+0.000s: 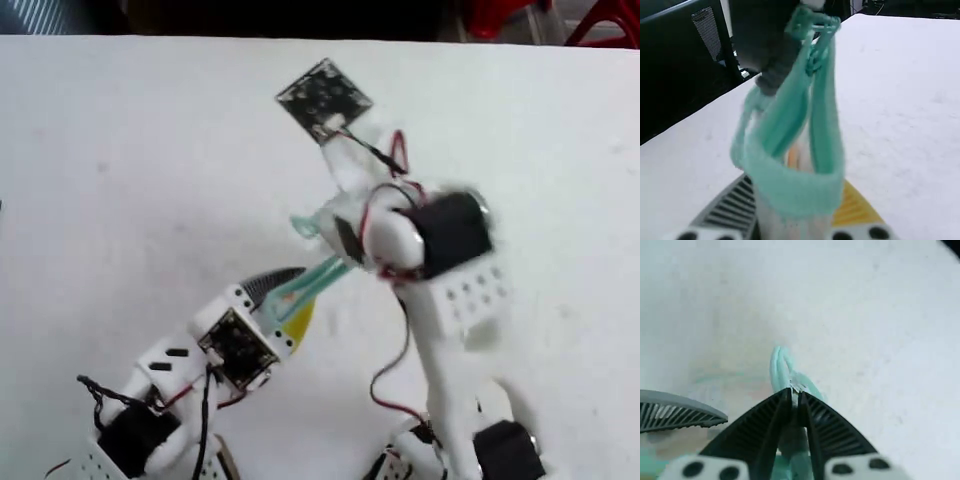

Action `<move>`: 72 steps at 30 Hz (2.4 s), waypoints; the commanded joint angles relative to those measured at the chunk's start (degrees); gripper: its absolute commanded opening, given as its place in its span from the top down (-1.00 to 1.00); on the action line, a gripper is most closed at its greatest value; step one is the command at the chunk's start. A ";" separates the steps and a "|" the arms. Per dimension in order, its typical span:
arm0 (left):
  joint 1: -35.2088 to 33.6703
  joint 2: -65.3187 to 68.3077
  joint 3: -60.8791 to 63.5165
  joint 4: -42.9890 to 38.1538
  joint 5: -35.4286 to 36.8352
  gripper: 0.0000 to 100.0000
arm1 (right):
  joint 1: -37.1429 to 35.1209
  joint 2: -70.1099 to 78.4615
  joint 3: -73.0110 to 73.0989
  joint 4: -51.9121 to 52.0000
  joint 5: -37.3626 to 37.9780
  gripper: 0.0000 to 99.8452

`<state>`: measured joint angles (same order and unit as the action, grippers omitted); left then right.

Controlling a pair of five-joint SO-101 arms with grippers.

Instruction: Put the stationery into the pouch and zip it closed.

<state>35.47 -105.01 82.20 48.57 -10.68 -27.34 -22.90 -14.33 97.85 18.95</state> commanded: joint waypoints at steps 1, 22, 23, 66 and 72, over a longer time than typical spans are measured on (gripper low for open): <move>-2.33 0.40 -0.18 -1.49 -0.09 0.91 | 0.84 -9.10 -4.75 1.01 -1.23 0.96; -6.90 0.40 -0.18 -3.60 0.44 0.91 | 1.01 -27.21 18.11 1.01 7.21 0.96; -6.90 0.40 -0.18 -3.60 0.44 0.91 | 1.10 -27.74 18.29 1.01 8.79 0.96; -10.95 0.40 0.53 -6.33 0.53 0.91 | -3.12 -58.42 74.55 -48.92 -4.48 0.67; -10.95 0.40 0.53 -6.33 0.53 0.91 | -4.70 -58.42 76.48 -52.35 -5.45 0.67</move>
<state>26.24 -104.84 82.90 44.26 -10.15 -31.03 -80.75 62.42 47.30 14.81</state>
